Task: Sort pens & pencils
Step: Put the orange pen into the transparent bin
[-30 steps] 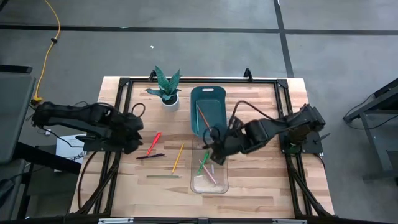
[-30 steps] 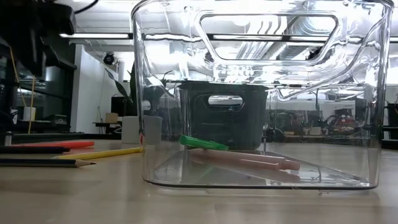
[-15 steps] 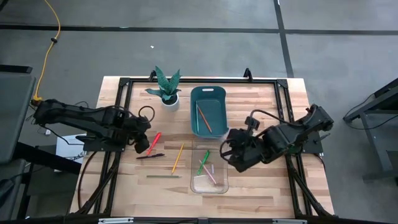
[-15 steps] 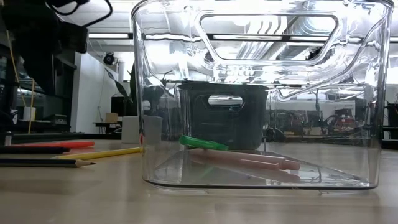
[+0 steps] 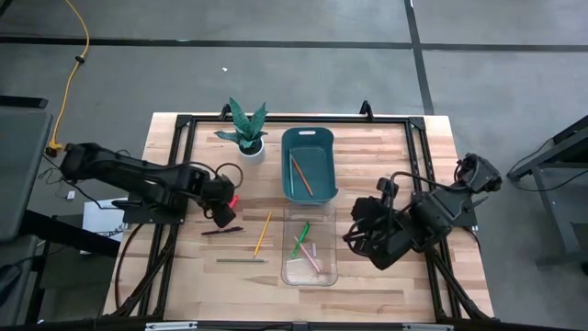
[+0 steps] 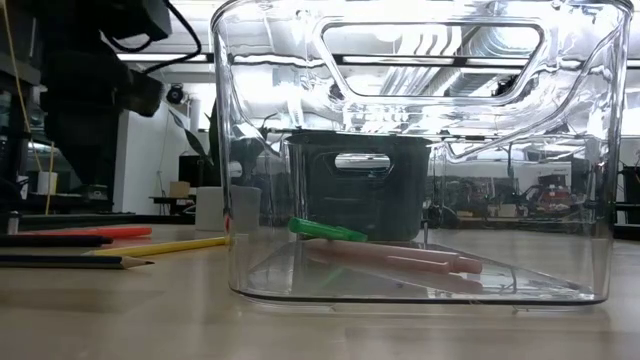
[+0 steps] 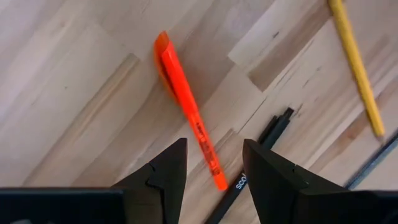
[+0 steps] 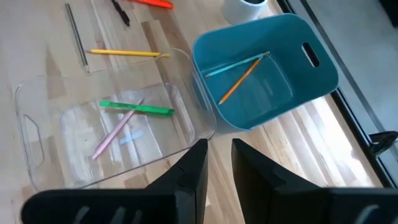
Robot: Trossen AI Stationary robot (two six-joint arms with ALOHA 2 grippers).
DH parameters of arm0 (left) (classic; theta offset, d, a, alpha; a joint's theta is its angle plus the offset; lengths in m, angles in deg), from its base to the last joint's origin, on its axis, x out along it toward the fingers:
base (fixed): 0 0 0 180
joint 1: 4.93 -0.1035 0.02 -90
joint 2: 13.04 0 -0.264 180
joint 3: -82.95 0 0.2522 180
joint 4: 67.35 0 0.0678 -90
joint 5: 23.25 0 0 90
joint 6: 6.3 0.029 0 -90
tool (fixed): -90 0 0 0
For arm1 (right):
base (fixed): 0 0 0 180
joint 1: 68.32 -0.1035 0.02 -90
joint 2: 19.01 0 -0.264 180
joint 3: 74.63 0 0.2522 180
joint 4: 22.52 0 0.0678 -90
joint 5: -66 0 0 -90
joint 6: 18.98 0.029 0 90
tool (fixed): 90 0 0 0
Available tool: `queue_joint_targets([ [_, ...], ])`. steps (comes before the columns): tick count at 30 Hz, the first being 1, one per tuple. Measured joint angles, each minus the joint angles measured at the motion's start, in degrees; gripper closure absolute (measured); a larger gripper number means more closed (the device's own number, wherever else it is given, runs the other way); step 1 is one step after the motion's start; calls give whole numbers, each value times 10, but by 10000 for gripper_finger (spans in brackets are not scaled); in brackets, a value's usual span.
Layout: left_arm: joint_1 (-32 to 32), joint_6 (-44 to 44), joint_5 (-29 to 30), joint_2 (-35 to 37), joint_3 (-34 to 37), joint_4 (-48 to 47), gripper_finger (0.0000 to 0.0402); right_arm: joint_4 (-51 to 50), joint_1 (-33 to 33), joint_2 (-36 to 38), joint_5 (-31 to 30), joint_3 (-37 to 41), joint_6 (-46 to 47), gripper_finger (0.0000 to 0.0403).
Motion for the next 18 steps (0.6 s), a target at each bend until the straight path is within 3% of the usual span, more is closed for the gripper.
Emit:
queue_joint_targets([
  [9,0,-70,21,-44,0,3,257,0,-9,9,-1,0,-27,338],
  [18,0,-83,15,-121,0,17,257,0,-9,28,-1,0,-47,338],
])
